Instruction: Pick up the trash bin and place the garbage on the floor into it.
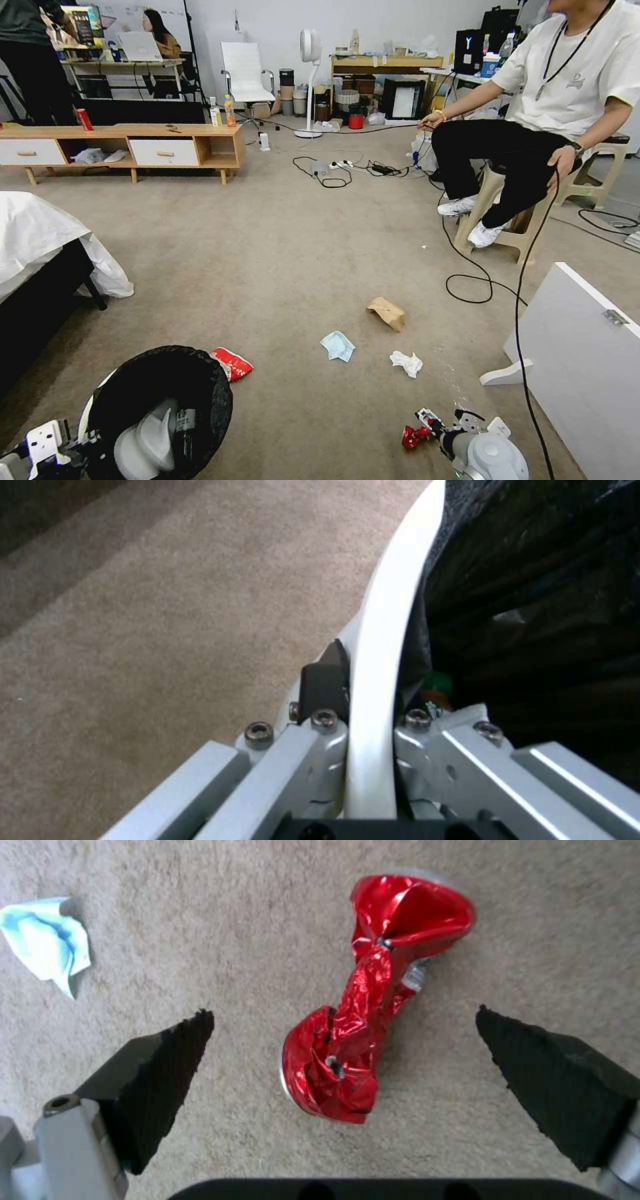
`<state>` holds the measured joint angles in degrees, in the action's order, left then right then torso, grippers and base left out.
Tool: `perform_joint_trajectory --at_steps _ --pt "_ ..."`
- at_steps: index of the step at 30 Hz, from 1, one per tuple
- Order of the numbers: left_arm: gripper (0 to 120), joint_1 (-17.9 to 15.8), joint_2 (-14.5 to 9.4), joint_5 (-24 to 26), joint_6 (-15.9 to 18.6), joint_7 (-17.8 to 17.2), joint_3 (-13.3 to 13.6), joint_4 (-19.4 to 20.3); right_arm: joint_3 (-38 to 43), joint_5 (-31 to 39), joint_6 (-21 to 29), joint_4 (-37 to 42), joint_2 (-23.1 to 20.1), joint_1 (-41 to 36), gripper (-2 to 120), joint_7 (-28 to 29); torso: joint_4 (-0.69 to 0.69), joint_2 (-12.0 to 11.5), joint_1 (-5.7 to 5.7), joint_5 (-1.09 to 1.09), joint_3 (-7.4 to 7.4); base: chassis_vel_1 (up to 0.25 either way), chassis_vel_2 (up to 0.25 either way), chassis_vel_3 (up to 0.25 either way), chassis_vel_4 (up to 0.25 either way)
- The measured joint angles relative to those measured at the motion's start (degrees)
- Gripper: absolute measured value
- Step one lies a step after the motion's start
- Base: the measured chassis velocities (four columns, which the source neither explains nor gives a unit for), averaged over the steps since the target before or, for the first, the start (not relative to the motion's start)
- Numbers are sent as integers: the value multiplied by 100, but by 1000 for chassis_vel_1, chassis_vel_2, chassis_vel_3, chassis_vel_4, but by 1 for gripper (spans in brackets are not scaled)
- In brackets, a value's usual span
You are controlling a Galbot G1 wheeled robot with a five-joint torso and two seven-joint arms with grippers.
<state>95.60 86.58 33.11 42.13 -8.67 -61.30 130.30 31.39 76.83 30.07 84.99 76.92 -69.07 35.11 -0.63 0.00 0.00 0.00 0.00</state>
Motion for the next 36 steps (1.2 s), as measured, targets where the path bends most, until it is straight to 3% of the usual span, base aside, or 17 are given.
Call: perform_joint_trajectory --at_steps 18,36 --pt "2 -39 5 -45 0 40 64 -59 -92 -85 81 163 121 3 99 -36 0 0 0 0 0 0 0 0 0" --pt "2 -33 -20 -51 0 73 86 -91 -116 -236 87 -208 232 368 99 -145 0 -1 0 0 0 0 0 0 0"
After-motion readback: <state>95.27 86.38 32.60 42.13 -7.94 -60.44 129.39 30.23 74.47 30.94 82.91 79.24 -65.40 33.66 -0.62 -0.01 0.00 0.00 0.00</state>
